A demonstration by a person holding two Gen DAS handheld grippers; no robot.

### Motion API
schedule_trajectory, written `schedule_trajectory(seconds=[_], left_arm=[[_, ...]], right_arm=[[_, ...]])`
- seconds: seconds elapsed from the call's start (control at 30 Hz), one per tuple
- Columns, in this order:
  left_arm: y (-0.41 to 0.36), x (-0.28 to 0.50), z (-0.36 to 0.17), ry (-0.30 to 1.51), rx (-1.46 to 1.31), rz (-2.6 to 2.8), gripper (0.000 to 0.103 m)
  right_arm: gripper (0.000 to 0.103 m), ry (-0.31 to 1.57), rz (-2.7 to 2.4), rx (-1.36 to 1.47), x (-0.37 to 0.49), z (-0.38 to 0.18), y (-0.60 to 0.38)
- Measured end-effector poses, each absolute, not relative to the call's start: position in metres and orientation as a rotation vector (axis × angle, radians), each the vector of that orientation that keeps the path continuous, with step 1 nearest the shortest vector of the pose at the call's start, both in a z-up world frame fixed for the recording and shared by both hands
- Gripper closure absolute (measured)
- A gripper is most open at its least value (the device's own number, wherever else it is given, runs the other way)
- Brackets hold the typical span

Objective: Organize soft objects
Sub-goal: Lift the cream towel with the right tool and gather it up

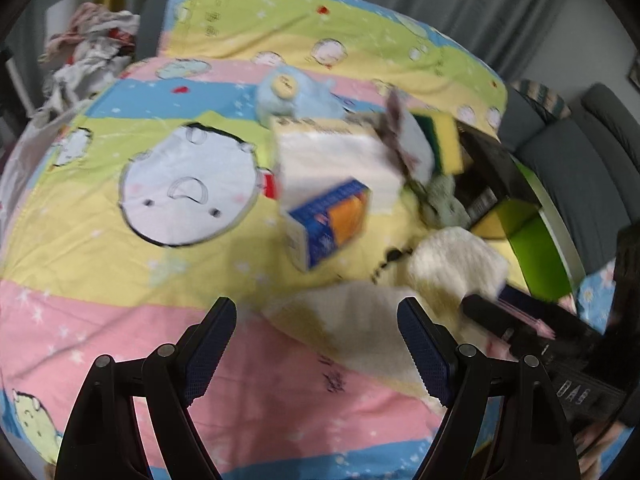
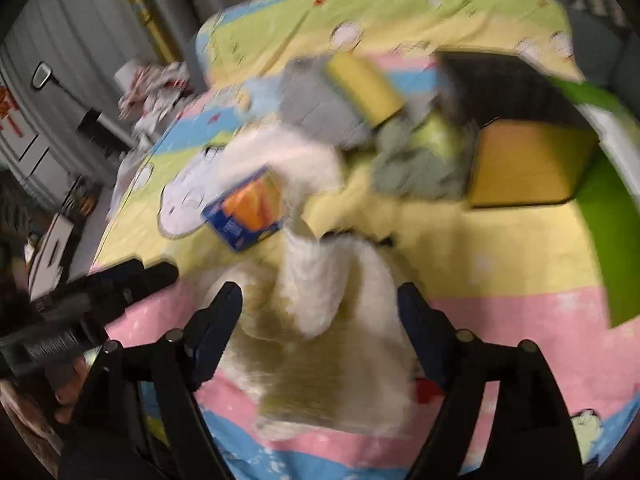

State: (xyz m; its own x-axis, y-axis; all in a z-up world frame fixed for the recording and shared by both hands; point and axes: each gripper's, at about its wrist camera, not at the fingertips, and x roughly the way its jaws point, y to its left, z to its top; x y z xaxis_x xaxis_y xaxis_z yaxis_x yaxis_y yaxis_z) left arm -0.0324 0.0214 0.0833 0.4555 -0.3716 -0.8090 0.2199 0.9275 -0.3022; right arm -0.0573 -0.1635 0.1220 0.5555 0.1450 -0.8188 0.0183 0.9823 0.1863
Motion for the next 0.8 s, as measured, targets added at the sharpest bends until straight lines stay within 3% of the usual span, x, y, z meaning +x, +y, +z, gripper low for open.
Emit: schedule_trajectory(seconds=[0.27, 0.4, 0.43, 0.5, 0.53, 0.57, 0.63, 0.8], left_arm=[[-0.023, -0.041, 0.055, 1.193, -0.096, -0.513, 0.020], [-0.034, -0.039, 0.042, 1.225, -0.123, -0.519, 0.020], [-0.037, -0.038, 0.039, 1.223, -0.115, -0.506, 0.025], [-0.043, -0.040, 0.042, 1.186, -0.085, -0.511, 0.041], [-0.048, -0.043, 0.044, 1.176, -0.096, -0.551, 0.055], [-0.052, -0.044, 0.046, 1.167, -0.102, -0.575, 0.062], [-0.061, -0.049, 0.057, 1.105, -0.066, -0.589, 0.063], [-0.091, -0.058, 0.107, 0.897, -0.027, -0.670, 0.064]], right_arm=[[0.022, 1.062, 0.105, 0.353, -0.057, 0.101, -0.189], [0.041, 1.146, 0.217, 0.436, -0.049, 0.076, -0.178], [0.050, 1.171, 0.234, 0.462, -0.046, 0.069, -0.174], [0.056, 1.180, 0.209, 0.476, -0.045, 0.062, -0.172], [0.062, 1.174, 0.203, 0.467, -0.047, 0.064, -0.170], [0.064, 1.165, 0.202, 0.454, -0.049, 0.067, -0.168], [0.072, 1.135, 0.208, 0.441, -0.053, 0.078, -0.169], [0.073, 0.934, 0.131, 0.364, -0.069, 0.138, -0.187]])
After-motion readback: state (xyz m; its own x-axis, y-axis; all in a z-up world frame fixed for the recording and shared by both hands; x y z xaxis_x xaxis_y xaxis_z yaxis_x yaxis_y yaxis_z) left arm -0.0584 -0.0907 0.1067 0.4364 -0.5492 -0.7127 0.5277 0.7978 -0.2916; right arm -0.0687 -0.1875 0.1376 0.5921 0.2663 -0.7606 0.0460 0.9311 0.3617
